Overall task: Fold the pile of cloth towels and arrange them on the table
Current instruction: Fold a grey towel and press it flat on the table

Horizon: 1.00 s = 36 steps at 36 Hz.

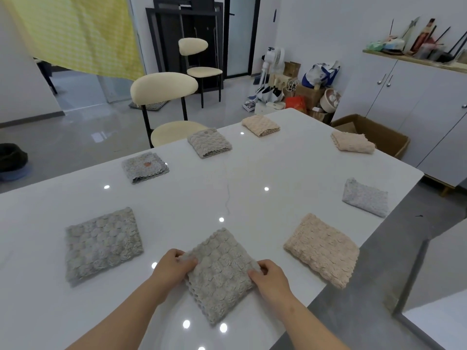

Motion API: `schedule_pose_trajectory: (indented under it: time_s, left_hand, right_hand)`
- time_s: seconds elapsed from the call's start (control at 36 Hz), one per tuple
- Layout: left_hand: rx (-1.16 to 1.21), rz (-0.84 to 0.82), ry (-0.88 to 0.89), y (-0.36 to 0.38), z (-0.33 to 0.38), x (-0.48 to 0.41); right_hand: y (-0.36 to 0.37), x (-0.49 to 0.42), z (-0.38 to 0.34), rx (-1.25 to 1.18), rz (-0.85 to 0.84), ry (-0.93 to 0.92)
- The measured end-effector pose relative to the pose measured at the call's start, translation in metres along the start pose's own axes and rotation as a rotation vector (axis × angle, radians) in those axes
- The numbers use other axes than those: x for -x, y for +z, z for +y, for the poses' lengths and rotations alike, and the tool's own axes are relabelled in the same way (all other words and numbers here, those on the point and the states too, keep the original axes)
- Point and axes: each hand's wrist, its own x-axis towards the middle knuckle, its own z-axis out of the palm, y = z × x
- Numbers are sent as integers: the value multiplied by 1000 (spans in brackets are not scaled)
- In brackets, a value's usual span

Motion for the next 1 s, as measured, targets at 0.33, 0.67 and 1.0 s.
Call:
schedule_pose_trajectory:
  time_s: [0.33,0.67,1.0]
  left_hand:
    - [76,57,-13,-12,-12,12]
    - [-159,227,48,5,-17,10]
    - [-611,186,416,44,60,1]
  right_hand:
    - [7,2,-1,219,-69,24]
    - [8,2,1,282,-71,18]
    - [-30,-5,-5,52,37,-1]
